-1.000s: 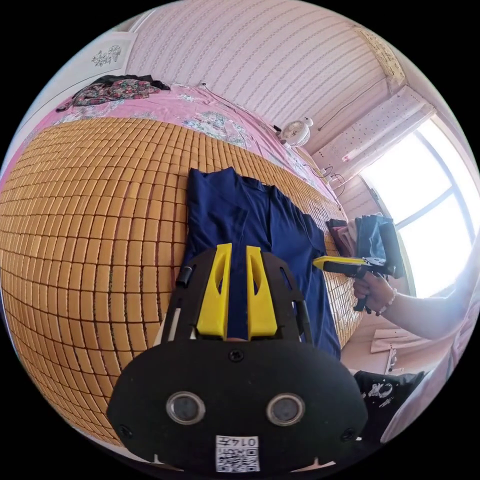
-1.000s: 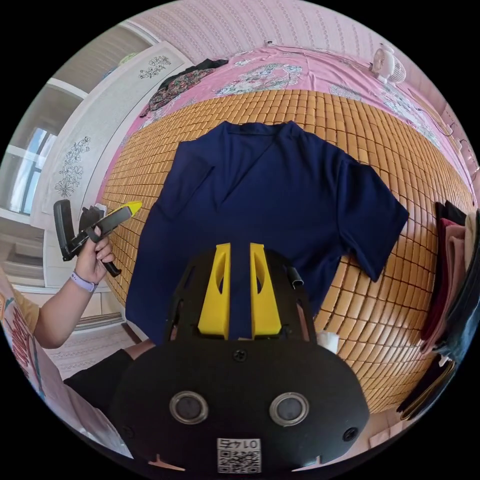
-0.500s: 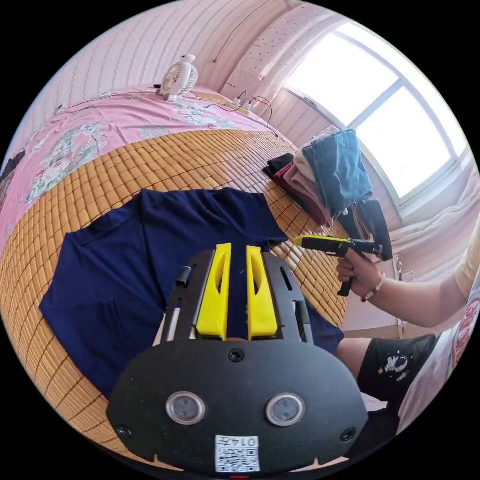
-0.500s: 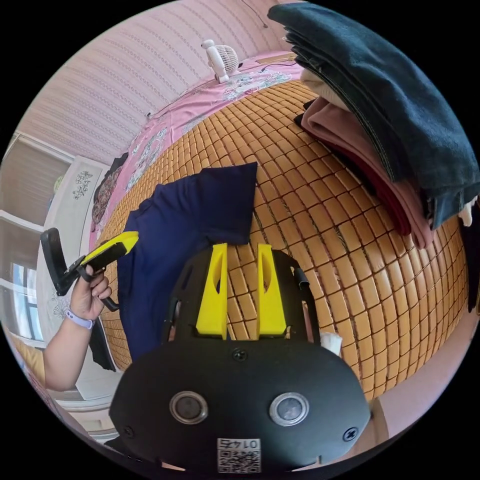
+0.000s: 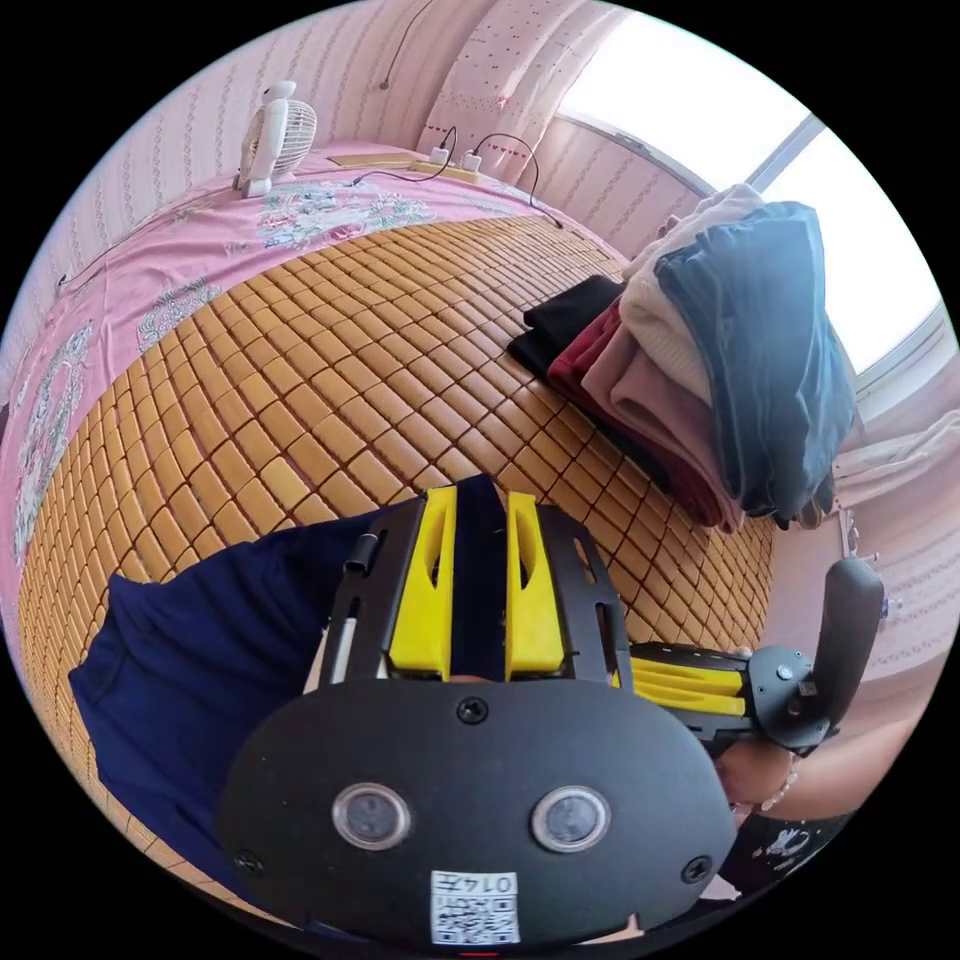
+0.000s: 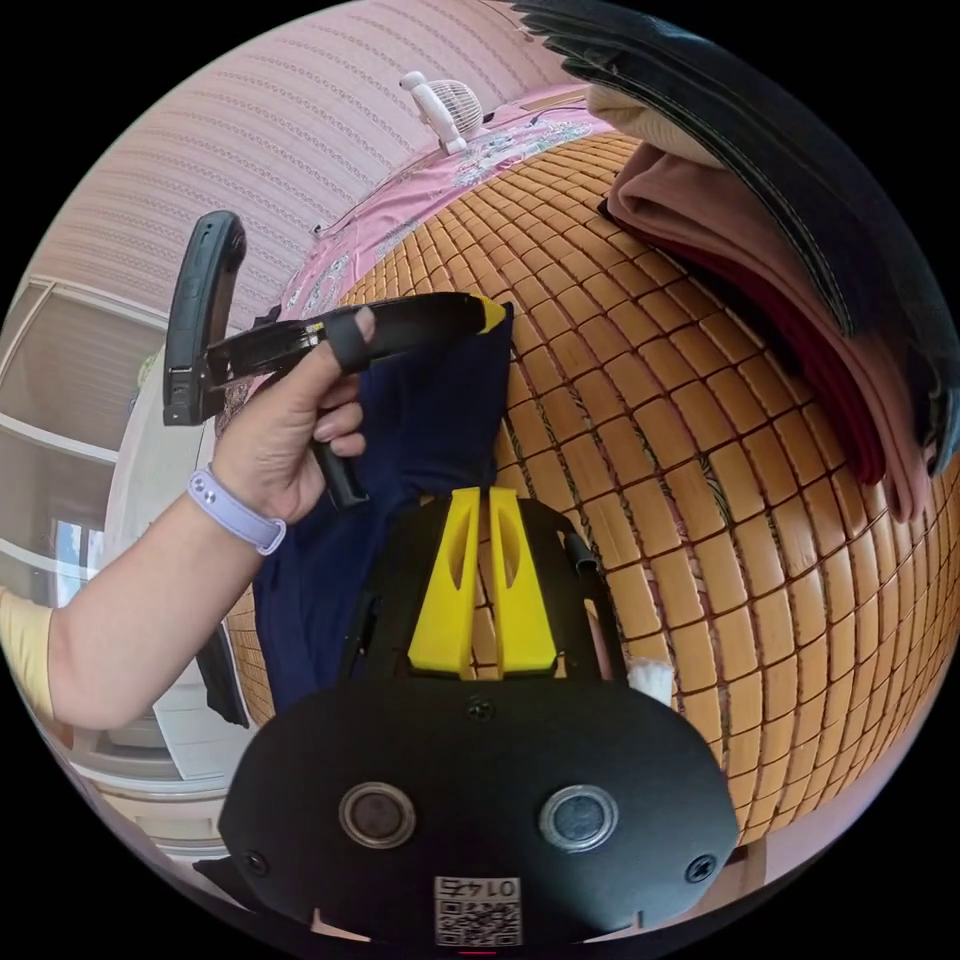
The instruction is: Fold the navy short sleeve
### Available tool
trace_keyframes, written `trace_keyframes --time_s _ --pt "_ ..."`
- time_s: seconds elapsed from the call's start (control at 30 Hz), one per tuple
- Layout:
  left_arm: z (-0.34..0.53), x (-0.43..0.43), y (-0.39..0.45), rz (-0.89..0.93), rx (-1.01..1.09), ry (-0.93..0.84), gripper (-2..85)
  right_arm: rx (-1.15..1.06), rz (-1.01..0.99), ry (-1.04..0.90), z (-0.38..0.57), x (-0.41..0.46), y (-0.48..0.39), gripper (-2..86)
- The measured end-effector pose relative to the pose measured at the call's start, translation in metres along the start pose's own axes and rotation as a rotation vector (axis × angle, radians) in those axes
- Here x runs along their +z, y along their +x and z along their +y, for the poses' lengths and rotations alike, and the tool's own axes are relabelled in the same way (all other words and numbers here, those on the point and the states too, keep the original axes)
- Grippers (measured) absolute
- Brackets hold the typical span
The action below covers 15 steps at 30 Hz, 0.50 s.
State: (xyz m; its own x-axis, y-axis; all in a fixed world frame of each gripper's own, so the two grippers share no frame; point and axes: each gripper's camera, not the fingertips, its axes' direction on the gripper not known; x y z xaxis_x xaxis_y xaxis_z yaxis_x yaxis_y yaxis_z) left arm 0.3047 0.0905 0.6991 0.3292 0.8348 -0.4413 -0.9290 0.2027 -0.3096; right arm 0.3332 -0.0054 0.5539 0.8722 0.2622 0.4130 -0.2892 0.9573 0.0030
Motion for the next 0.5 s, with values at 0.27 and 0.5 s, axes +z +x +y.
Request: trace_keyframes --time_s 0.27,0.5 --pt "0.021 -0.061 -0.014 0.01 -0.017 0.242 -0.5 -0.249 0.036 0.051 0.012 -0.034 -0.026 1.4" --pt "0.151 -0.148 -0.066 -0.145 -0.262 0.366 3.8 -0.558 -0.046 -0.069 0.037 -0.045 -0.058 5.7"
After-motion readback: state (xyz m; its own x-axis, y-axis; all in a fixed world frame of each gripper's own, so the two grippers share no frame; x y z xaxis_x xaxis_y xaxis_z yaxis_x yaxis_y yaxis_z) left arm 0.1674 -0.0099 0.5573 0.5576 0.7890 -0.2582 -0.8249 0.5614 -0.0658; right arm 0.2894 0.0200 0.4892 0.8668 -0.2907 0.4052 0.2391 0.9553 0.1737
